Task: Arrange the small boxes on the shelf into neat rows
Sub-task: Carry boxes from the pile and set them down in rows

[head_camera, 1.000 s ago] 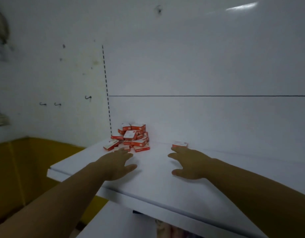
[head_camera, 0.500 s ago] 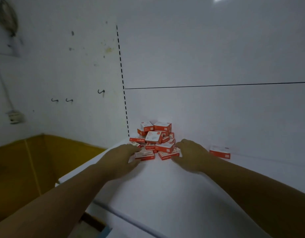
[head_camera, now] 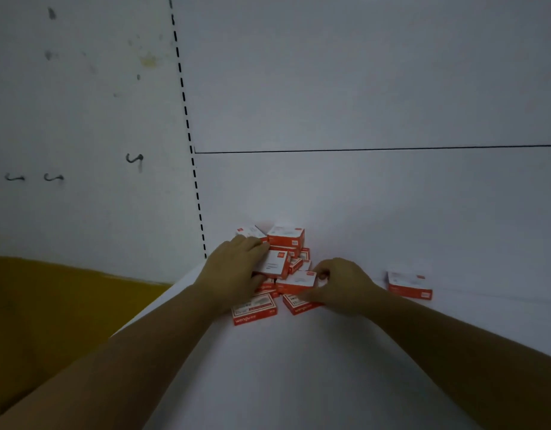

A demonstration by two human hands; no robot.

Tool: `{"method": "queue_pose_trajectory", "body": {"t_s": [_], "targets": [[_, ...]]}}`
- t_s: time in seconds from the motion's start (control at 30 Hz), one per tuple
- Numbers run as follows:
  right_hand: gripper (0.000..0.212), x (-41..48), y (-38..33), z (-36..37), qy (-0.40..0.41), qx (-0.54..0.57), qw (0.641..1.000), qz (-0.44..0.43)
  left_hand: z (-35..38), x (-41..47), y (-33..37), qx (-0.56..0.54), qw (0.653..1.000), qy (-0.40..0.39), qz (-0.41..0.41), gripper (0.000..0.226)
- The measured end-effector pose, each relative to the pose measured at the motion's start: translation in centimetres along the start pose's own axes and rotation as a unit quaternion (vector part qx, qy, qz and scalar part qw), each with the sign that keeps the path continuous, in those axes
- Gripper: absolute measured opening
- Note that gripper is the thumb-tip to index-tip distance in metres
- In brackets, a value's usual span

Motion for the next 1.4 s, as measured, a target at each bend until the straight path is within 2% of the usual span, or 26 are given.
{"method": "queue_pose_trajectory", "body": {"t_s": [0.1,0.23,0.33,0.43,0.6,0.8,1.03,1.3,1.4], "targets": [[0.043,-0.4,0.0,-0.7,0.023,-0.034,0.999,0.028,0.5,0.7,0.4,0.007,1.0,-0.008,0.028,0.061],[0.046,-2.1,-0.5,-1.9,0.043,-0.08,0.995,0.048,0.2,1.0,0.2,-0.035,0.998,0.012,0.048,0.052],[0.045,-4.5,-1.6,-4.0,0.105,-0.125,0.987,0.01,-1.1,1.2,0.3,-0.058,0.993,0.051,0.084,0.048],[0.046,-7.5,-2.9,-6.7,0.199,-0.195,0.959,-0.045,-2.3,1.4,0.9,-0.122,0.985,0.07,0.1,0.051],[0.051,-11.1,-3.2,-9.9,0.276,-0.238,0.929,-0.056,-2.8,1.2,3.6,-0.21,0.969,0.075,0.104,0.06],[0.053,-14.1,-1.8,-12.1,0.306,-0.266,0.913,-0.04,-3.6,1.4,7.4,-0.274,0.946,0.118,0.128,0.048],[0.054,-15.4,1.3,-15.1,0.311,-0.274,0.909,-0.044,-4.1,2.9,12.3,-0.24,0.947,0.131,0.166,0.047],[0.055,-17.5,7.9,-21.8,0.333,-0.234,0.913,-0.029,-3.2,6.2,18.1,-0.197,0.968,0.1,0.123,0.055],[0.053,-17.2,11.7,-22.5,0.282,-0.197,0.939,0.002,-1.3,6.0,19.5,-0.24,0.963,0.022,0.118,0.054]]}}
Point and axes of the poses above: each hand's wrist, its own x-axis towards the middle knuckle, its own z-axis out of the palm, y = z × x, the point moved 7 cm from there along x, towards the middle knuckle, and after that the axes turned 3 degrees about x, right-handed, at the moved point
